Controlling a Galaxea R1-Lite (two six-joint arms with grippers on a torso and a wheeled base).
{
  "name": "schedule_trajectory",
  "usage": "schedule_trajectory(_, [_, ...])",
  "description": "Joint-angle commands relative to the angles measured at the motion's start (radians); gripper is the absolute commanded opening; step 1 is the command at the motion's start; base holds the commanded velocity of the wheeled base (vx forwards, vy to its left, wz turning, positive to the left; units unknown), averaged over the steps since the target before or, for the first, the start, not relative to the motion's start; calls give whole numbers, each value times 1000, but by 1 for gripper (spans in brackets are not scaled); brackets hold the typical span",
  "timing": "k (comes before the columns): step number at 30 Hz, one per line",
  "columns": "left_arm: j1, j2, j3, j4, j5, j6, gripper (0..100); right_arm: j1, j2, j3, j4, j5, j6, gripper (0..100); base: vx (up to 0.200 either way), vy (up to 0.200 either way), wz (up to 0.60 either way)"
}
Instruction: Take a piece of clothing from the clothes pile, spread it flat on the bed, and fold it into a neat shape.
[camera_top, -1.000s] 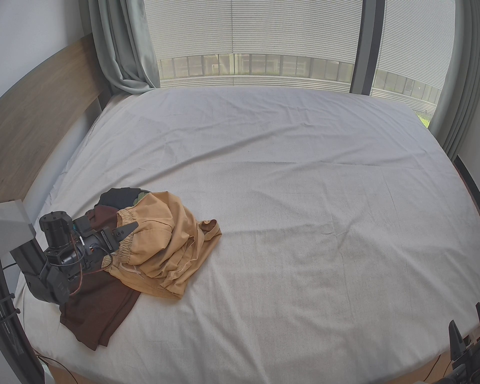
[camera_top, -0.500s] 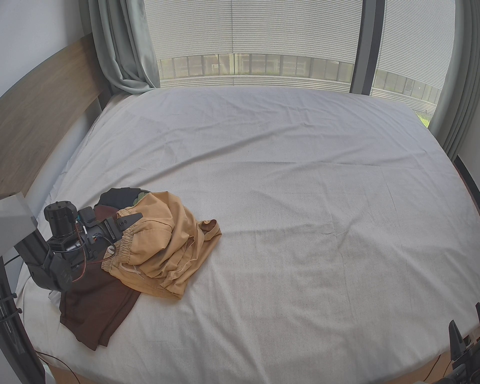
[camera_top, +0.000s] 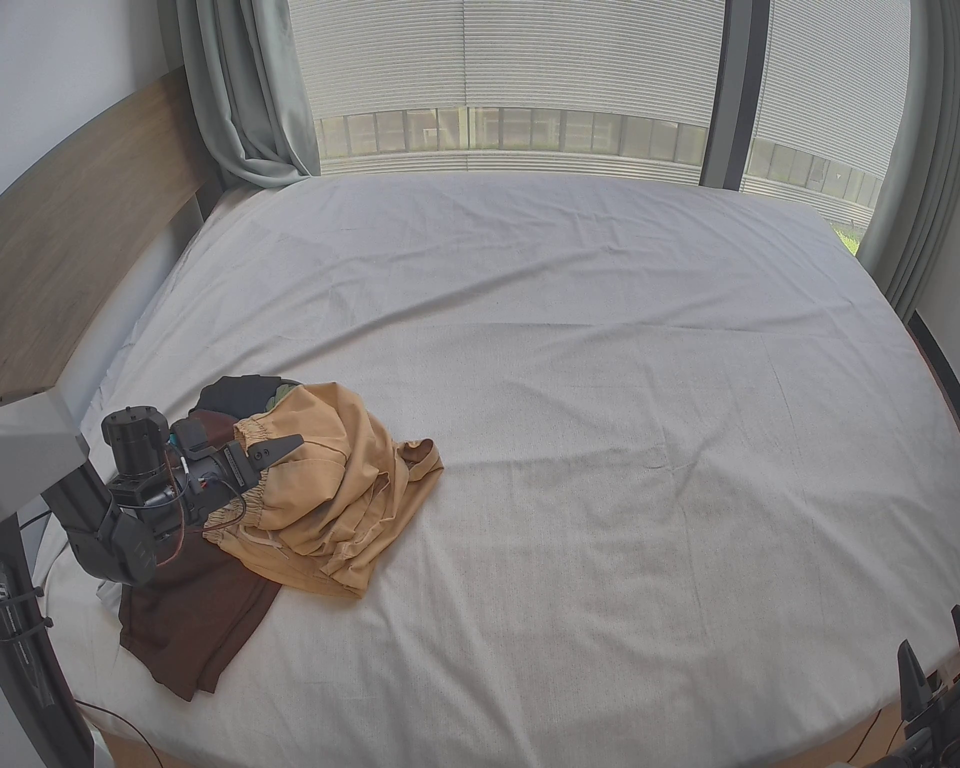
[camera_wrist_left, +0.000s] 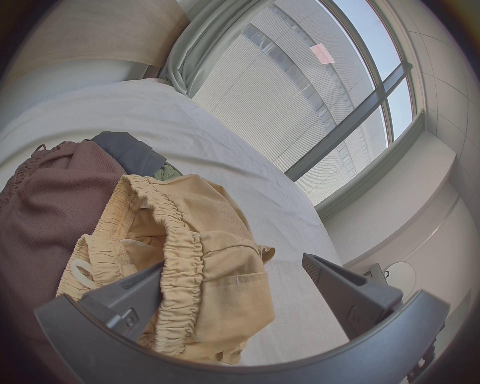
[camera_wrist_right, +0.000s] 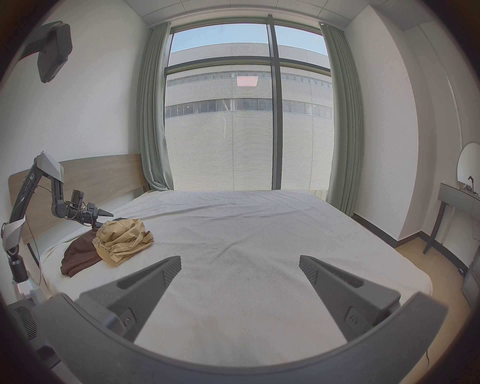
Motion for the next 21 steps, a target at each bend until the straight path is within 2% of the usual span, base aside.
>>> schedule_trajectory(1, [-3,14,-6,-1,0,-1,100,0,-15,16,-1,1,0,100,0,0,0])
schedule_trajectory(19, [-14,43,-41,0,5,-1,100,0,-15,16,-1,1,0,100,0,0,0])
schedule_trajectory(20, [-14,41,-41,0,3,-1,0,0,-15,16,-1,1,0,100,0,0,0])
schedule_trajectory(21, [-14,41,-41,0,3,-1,0,0,-15,16,-1,1,0,100,0,0,0])
